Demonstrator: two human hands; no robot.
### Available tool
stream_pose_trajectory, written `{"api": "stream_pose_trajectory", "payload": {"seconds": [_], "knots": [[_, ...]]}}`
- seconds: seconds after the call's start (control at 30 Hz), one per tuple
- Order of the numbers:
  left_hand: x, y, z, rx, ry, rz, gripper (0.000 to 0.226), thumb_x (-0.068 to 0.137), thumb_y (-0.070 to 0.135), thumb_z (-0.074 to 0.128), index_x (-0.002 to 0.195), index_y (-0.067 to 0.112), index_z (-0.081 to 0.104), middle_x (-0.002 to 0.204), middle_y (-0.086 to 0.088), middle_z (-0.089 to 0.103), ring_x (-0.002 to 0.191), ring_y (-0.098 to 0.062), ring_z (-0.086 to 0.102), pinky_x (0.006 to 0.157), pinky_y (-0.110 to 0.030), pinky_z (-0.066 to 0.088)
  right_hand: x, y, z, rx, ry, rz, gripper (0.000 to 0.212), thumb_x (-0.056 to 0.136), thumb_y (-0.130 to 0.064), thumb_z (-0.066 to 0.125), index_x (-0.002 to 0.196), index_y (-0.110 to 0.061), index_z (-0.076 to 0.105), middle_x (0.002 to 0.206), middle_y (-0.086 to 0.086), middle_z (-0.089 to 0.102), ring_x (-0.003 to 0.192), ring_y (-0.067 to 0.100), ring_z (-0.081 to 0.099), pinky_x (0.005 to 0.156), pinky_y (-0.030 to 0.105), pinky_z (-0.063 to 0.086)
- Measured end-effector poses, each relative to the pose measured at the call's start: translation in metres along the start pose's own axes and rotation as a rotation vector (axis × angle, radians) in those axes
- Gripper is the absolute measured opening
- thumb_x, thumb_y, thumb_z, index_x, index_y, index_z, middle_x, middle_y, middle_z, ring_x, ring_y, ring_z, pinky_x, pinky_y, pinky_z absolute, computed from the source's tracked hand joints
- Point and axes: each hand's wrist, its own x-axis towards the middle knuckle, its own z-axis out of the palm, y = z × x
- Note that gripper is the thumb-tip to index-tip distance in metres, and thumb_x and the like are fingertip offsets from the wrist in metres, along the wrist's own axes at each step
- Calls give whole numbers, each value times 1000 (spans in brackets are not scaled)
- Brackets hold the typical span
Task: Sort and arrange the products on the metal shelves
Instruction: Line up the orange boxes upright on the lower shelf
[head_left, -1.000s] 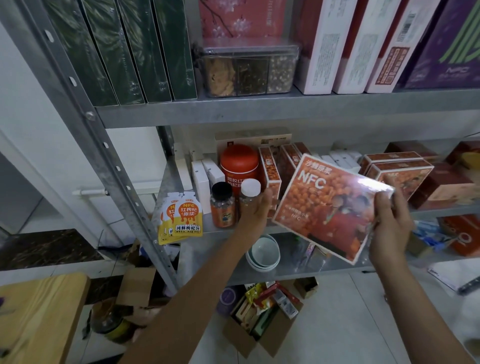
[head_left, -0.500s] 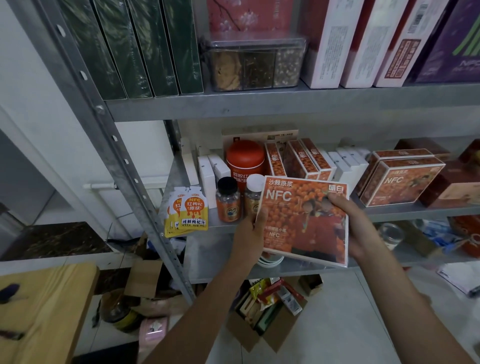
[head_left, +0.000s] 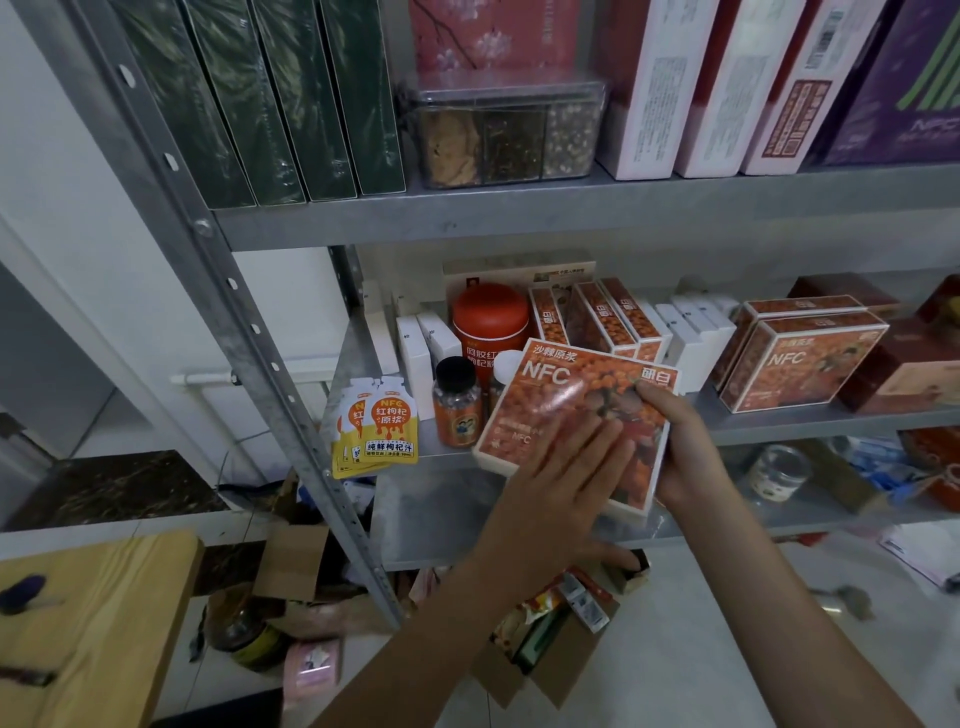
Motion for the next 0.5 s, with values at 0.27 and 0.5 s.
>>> {"api": "stream_pose_trajectory", "payload": {"seconds": [0.27,0.5], "knots": [[6,4,-15,-208,109,-224,55,84,30,64,133,5,57,136,-16,57,126,-31,55,102,-56,45,-9,8,4,-7,11,-11,65,92,-61,40,132,-11,55,124,21,64,116,37,61,100,49,46],[16,0,-41,-1237,135,-908,40,79,4,77,108,26,59,111,6,69,103,-12,67,83,-30,58,3,16,-16,-425,277,-241,60,100,-59,15,89,-27,64,98,-4,67,91,1,62,91,28,42]]}}
